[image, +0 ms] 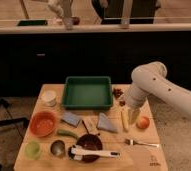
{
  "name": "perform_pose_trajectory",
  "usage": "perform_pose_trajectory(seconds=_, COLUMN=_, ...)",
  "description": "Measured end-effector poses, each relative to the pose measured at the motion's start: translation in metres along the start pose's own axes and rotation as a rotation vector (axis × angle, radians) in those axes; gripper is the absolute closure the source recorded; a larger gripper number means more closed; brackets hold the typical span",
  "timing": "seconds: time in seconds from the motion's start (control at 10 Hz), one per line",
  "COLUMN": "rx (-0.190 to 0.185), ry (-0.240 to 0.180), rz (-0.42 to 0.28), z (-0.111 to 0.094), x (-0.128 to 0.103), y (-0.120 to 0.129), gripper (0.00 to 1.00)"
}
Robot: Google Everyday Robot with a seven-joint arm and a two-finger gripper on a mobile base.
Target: Wipe red bowl with eraser
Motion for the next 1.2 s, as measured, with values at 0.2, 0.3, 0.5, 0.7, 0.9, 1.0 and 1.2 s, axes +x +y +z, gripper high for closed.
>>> perform_pose_trajectory(seconds=0.2, rx=0.068, ry=0.018, rz=-0.216, z=0.001, x=-0.028, y=-0.001, gripper=0.20)
perform_pose_trajectory(seconds=0.3, rx=0.104, ry=0.048, rz=-0.348, z=0.002, x=-0.040, y=0.001, gripper=0.20)
perform_pose_trajectory(seconds=0.5, rx=0.150, ry=0.118, rz=-0.580, z=0.006, x=-0.063, y=0.007, gripper=0.20)
perform_pose_trajectory(seconds=0.7, rx=0.165, ry=0.154, rz=-0.682, z=0.008, x=-0.072, y=0.011, gripper=0.20)
perform_pose_trajectory(seconds=0.9, rx=0.167, ry=0.156, rz=-0.689, z=0.008, x=-0.073, y=0.010, gripper=0.20)
perform_pose_trajectory(seconds=1.0, rx=0.173, ry=0.152, rz=-0.682, z=0.008, x=-0.071, y=0.011, gripper=0.20)
perform_pose_trajectory(seconds=1.2, rx=0.257, ry=0.131, rz=-0.747, z=0.009, x=-0.077, y=0.007, gripper=0.20)
